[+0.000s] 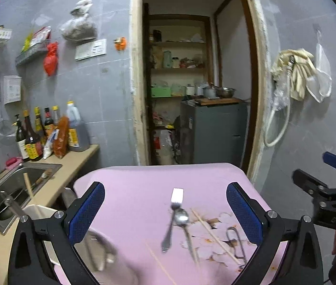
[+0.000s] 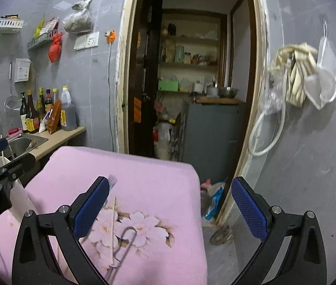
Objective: Organize utensils
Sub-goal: 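Grasp a wooden chopstick with the left tool while the right tool grasps the wire tongs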
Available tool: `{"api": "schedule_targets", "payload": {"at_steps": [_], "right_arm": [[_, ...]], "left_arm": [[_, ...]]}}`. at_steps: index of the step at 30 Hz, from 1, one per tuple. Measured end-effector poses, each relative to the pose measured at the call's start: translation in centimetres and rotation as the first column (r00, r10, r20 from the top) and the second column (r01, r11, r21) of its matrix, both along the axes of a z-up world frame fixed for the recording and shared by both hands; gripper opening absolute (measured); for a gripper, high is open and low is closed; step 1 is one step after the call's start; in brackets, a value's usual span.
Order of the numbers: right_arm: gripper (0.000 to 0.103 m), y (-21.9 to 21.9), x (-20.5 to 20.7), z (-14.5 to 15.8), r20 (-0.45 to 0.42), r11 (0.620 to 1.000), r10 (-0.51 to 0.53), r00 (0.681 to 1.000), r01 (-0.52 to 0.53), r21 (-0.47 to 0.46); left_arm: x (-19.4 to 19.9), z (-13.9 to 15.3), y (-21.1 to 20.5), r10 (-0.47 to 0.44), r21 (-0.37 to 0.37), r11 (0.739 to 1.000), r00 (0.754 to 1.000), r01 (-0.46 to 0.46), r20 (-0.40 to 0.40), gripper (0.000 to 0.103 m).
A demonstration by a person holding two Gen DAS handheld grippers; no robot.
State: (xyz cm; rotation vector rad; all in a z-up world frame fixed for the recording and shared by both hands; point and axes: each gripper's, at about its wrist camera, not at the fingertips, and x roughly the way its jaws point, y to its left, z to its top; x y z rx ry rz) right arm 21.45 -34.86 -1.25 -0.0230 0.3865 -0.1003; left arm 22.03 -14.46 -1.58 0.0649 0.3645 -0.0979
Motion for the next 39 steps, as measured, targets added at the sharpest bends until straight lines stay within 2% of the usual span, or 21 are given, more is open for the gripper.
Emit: {"api": "schedule_targets", "payload": {"at_steps": [6,10,14,20,22,23,27,31,37,39], "right_arm": [[0.099,-1.6,1.2,-2.9,-0.038,0.999,0.027,0.999,-0.026,0.036],[0.087,-2.4,2.6,-5.1,-0.095,0.994,0.062,0.993,-0.054,0.091],[0.076,-2.4,4.2,-7.3,-0.16,0.986,0.108,0.981,-0.085,0.145],[0.067,-1.1,6.4,-11.0,-0.274,0.972,0.175,0.946,-0.121,0.203],[0.061,-0.2,7.1,-12.2,-0.315,0.966,0.203,0.927,-0.138,0.217],[0.059,0.0,7.2,-12.5,-0.324,0.964,0.214,0.922,-0.145,0.223],[0.05,1.2,8.2,-14.0,-0.376,0.955,0.257,0.89,-0.173,0.243],[0.044,2.4,9.0,-15.0,-0.41,0.945,0.29,0.865,-0.19,0.267],[0.039,3.2,9.7,-16.0,-0.445,0.935,0.314,0.839,-0.193,0.296],[0.038,3.1,9.9,-16.2,-0.455,0.933,0.318,0.832,-0.188,0.308]], "left_arm": [[0.7,-2.0,-2.3,-0.031,0.027,0.999,0.999,0.032,-0.038,0.103],[1.7,-3.8,-3.0,-0.035,0.048,0.998,0.995,0.04,-0.088,0.102],[2.9,-5.9,-3.1,-0.041,0.044,0.998,0.985,0.049,-0.169,0.095],[4.8,-9.1,-3.2,-0.024,0.059,0.997,0.959,0.042,-0.283,0.079],[5.5,-10.1,-3.4,-0.018,0.079,0.996,0.945,0.046,-0.326,0.068],[5.8,-10.5,-3.5,-0.018,0.082,0.995,0.938,0.049,-0.345,0.066],[7.1,-12.1,-3.2,-0.034,0.06,0.996,0.904,0.066,-0.427,0.049],[8.3,-13.0,-2.8,-0.079,0.008,0.996,0.87,0.094,-0.487,0.031],[9.5,-14.2,-3.0,-0.112,-0.008,0.992,0.834,0.129,-0.54,0.018],[9.8,-14.6,-3.1,-0.122,-0.015,0.99,0.822,0.137,-0.557,0.017]]}}
